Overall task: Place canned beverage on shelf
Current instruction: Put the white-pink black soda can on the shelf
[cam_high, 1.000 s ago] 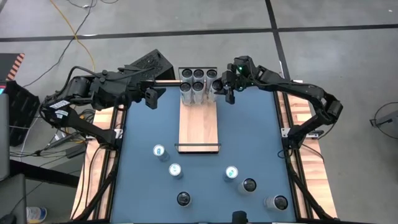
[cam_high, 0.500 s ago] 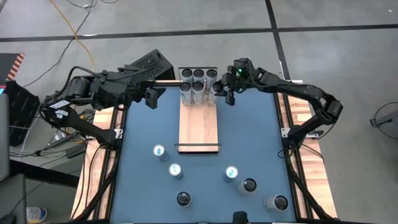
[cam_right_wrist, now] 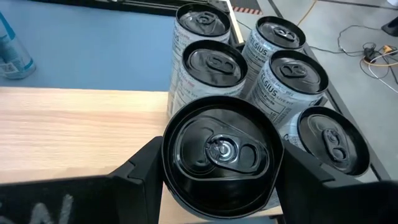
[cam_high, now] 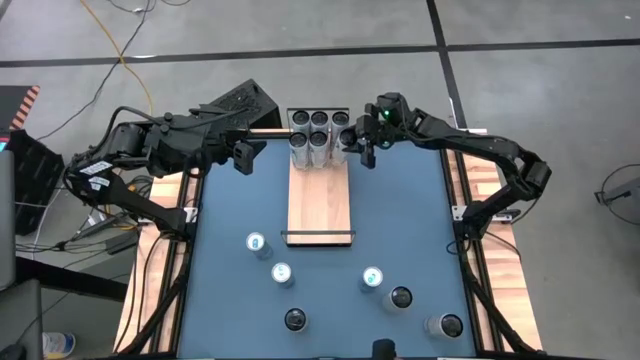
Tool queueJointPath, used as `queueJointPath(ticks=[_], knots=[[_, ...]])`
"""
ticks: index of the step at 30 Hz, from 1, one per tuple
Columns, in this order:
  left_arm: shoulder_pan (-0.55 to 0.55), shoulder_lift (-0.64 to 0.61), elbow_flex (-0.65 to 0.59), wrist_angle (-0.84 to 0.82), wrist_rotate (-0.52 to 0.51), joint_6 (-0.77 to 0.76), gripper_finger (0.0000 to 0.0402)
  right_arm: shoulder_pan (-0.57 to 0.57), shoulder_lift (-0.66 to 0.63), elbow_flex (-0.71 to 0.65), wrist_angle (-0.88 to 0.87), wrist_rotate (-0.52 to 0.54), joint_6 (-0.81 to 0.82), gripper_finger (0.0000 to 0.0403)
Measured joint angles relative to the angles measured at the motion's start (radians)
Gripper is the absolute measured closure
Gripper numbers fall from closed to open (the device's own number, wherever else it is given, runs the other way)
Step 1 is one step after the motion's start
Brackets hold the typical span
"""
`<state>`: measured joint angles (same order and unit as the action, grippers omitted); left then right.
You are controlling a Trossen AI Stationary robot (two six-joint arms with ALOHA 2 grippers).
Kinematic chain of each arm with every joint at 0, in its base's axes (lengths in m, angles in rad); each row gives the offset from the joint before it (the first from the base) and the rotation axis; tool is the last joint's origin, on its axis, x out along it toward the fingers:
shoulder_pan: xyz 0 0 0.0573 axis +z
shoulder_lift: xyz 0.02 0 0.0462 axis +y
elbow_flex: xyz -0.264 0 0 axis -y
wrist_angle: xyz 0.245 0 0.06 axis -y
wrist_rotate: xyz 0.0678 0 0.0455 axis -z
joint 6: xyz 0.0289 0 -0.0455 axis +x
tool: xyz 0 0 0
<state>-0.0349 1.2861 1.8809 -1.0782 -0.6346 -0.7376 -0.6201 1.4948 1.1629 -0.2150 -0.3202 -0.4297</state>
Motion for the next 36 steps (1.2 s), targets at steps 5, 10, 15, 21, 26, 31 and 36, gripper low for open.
queueJointPath(ticks=[5, 10, 15, 21, 26, 31, 36], knots=[[0.000, 0.000, 0.000, 0.000, 0.000, -0.005, 0.0093, 0.000, 0.000, 0.000, 0.002, 0.000, 0.010, 0.0179], [0.000, 0.000, 0.000, 0.000, 0.000, -0.009, 0.0093, 0.003, 0.000, 0.000, -0.009, 0.000, -0.004, 0.0179], [0.000, 0.000, 0.000, 0.000, 0.000, -0.015, 0.0093, 0.010, 0.010, 0.000, -0.006, -0.001, -0.014, 0.0179], [0.000, 0.000, 0.000, 0.000, -0.001, -0.016, 0.0093, 0.025, 0.029, -0.002, -0.039, 0.039, -0.033, 0.0179], [0.000, 0.000, 0.000, 0.000, -0.001, -0.010, 0.0093, 0.022, 0.030, -0.002, -0.045, 0.053, -0.035, 0.0179], [0.000, 0.000, 0.000, 0.000, -0.001, -0.008, 0.0093, 0.035, 0.031, -0.002, -0.040, 0.053, -0.034, 0.0179], [0.000, 0.000, 0.000, 0.000, -0.001, -0.008, 0.0093, 0.046, 0.031, -0.002, -0.038, 0.053, -0.030, 0.0164]])
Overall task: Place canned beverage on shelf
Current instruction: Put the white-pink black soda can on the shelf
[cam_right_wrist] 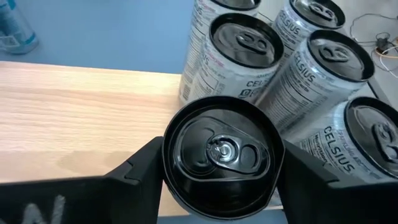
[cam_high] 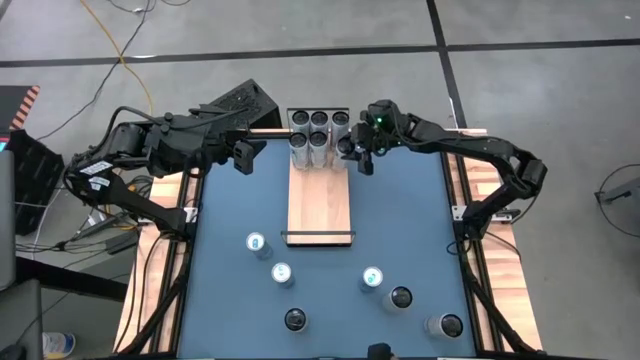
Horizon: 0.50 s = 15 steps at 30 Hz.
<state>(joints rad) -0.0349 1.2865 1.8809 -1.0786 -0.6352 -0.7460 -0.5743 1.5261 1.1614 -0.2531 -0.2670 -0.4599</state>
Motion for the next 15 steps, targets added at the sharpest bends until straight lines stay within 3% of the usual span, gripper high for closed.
queueJointPath(ticks=[6, 15], knots=[[0.000, 0.000, 0.000, 0.000, 0.000, 0.000, 0.0093, -0.005, 0.000, 0.000, 0.000, 0.007, 0.018, 0.0141], [0.000, 0.000, 0.000, 0.000, 0.000, 0.000, 0.0093, -0.004, 0.000, 0.000, 0.000, 0.007, 0.067, 0.0137]])
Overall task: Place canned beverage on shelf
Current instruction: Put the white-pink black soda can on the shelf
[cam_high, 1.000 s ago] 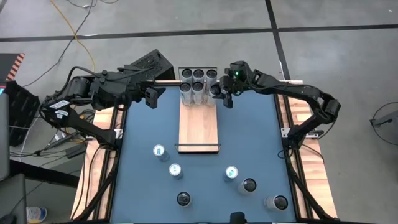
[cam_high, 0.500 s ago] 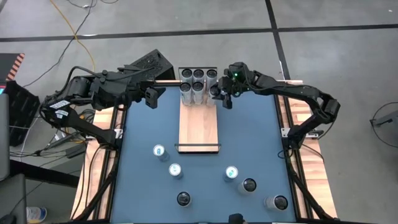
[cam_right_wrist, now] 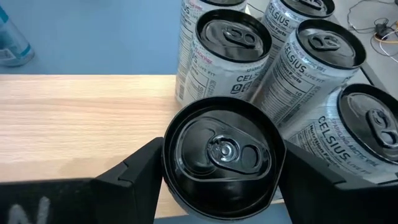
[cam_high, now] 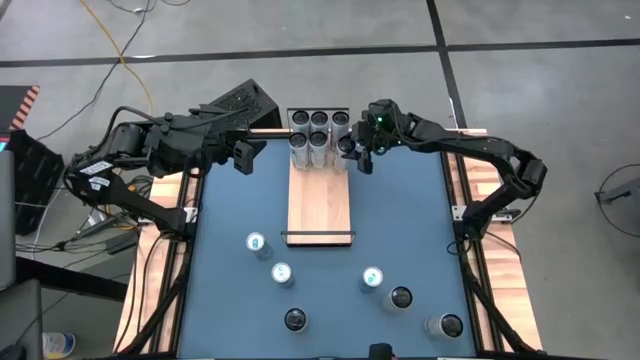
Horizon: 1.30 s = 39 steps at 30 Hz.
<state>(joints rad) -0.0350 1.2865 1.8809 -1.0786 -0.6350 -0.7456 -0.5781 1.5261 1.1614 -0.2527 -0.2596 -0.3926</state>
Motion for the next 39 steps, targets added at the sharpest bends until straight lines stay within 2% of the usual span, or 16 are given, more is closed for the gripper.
queueJointPath(ticks=[8, 18, 29, 36, 39], knots=[[0.000, 0.000, 0.000, 0.000, 0.000, 0.000, 0.0093, 0.000, 0.000, 0.000, -0.002, 0.000, 0.027, 0.0130], [0.000, 0.000, 0.000, 0.000, 0.000, 0.000, 0.0093, 0.002, -0.001, 0.004, 0.007, -0.002, 0.037, 0.0072], [0.000, 0.000, 0.000, -0.004, 0.000, 0.004, 0.0093, -0.001, -0.011, 0.055, -0.015, -0.002, 0.052, 0.0073], [0.000, 0.000, 0.000, -0.008, 0.000, 0.005, 0.0093, -0.007, -0.011, 0.140, -0.142, -0.003, 0.016, 0.0074], [0.000, 0.000, 0.000, -0.008, 0.000, 0.016, 0.0093, -0.008, -0.011, 0.199, -0.249, -0.002, -0.023, 0.0074]])
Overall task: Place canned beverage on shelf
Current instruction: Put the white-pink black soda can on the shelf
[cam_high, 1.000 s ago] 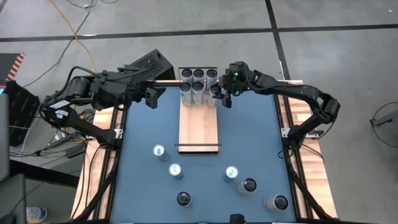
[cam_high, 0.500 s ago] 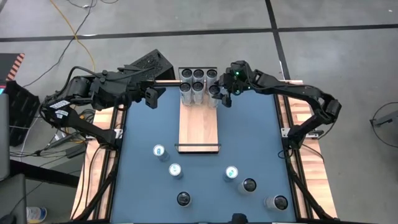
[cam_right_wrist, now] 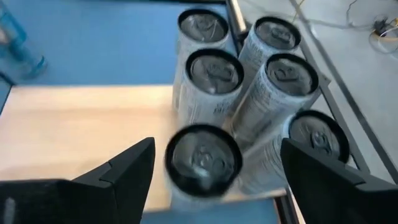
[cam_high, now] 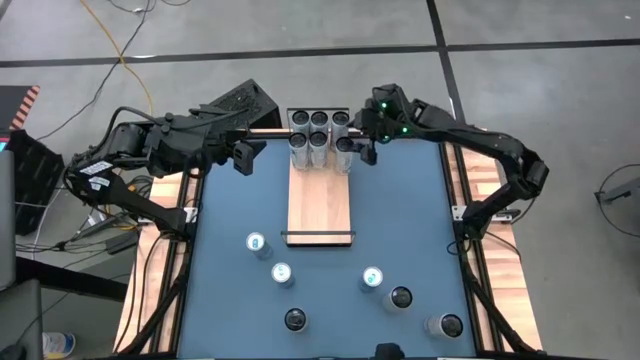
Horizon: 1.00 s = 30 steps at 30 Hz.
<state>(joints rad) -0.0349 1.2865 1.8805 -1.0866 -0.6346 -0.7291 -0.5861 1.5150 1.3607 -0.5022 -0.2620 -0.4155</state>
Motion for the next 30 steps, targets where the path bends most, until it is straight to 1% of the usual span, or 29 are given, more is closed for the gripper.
queueJointPath(ticks=[4, 6, 8, 11, 14, 19, 20, 21, 22, 25, 30], knots=[[0.000, 0.000, 0.000, 0.000, 0.000, 0.011, 0.0093, 0.001, 0.001, 0.098, -0.168, 0.010, -0.037, 0.0074], [0.000, 0.000, 0.000, 0.000, 0.000, 0.011, 0.0093, 0.006, 0.000, 0.142, -0.243, 0.062, -0.035, 0.0079], [0.000, 0.000, 0.000, 0.000, 0.003, 0.011, 0.0093, 0.017, 0.000, 0.169, -0.306, 0.145, -0.021, 0.0092], [0.000, 0.000, 0.000, 0.000, 0.027, 0.011, 0.0093, 0.040, 0.000, 0.172, -0.374, 0.242, 0.024, 0.0133], [0.000, 0.000, 0.000, -0.006, 0.037, 0.011, 0.0093, 0.057, 0.000, 0.125, -0.418, 0.261, 0.080, 0.0201], [0.000, 0.000, 0.000, -0.031, 0.037, 0.017, 0.0093, 0.101, -0.020, -0.064, -0.333, 0.240, 0.143, 0.0350], [0.000, 0.000, 0.000, -0.031, 0.037, 0.018, 0.0093, 0.114, -0.032, -0.101, -0.296, 0.238, 0.148, 0.0374], [0.000, 0.000, 0.000, -0.031, 0.037, 0.018, 0.0093, 0.126, -0.043, -0.135, -0.248, 0.238, 0.158, 0.0388], [0.000, 0.000, 0.000, -0.031, 0.037, 0.018, 0.0093, 0.136, -0.052, -0.169, -0.198, 0.239, 0.175, 0.0391], [0.000, 0.000, 0.000, -0.030, 0.033, 0.031, 0.0093, 0.149, -0.060, -0.247, -0.066, 0.241, 0.222, 0.0384], [0.000, 0.000, 0.000, -0.021, 0.003, 0.044, 0.0093, 0.144, -0.047, -0.277, 0.095, 0.276, 0.233, 0.0398]])
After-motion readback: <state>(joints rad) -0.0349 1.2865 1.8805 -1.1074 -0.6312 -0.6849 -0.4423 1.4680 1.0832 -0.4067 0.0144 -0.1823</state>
